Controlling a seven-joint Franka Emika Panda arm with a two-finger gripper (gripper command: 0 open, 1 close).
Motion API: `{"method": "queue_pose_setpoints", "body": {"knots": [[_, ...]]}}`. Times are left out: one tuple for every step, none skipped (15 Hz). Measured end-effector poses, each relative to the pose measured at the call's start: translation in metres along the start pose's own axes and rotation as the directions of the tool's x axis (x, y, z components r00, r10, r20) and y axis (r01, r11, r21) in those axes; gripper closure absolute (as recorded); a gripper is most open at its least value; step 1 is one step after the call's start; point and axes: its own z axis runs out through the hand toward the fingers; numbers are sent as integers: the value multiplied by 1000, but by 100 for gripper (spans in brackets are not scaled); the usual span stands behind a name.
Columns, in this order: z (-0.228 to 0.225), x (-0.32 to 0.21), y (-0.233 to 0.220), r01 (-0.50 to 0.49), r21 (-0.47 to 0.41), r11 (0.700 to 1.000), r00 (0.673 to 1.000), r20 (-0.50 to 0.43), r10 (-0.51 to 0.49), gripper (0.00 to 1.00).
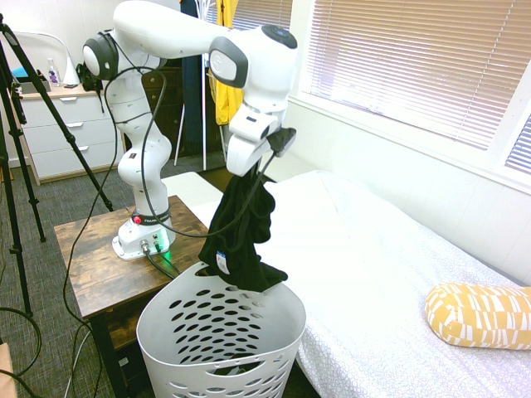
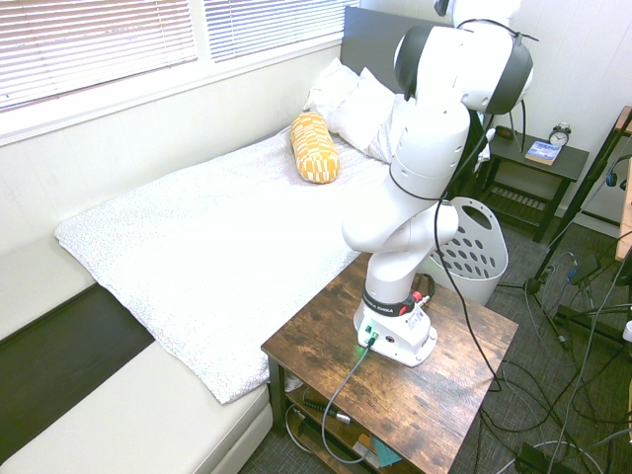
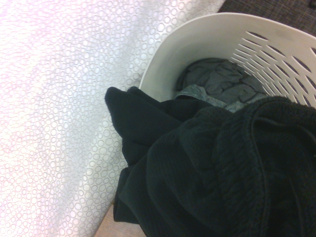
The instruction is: Put my clothes in the laundry bag
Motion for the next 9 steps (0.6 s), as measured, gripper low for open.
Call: {"method": "queue_pose_setpoints", "body": {"knots": [[17, 9, -8, -18, -29, 999, 1000, 9, 19, 100], [40, 21, -16, -36, -62, 997, 999, 20, 37, 100], [69, 33, -23, -51, -98, 994, 998, 36, 55, 100], [102, 47, -31, -68, -132, 989, 996, 52, 76, 100], [139, 60, -40, -86, -162, 983, 993, 72, 99, 100], [173, 71, -48, -96, -184, 978, 990, 87, 114, 100], [204, 81, -55, -100, -202, 974, 987, 100, 122, 100], [229, 89, -61, -103, -214, 971, 985, 111, 129, 100], [252, 96, -66, -105, -219, 970, 984, 120, 134, 100]]}}
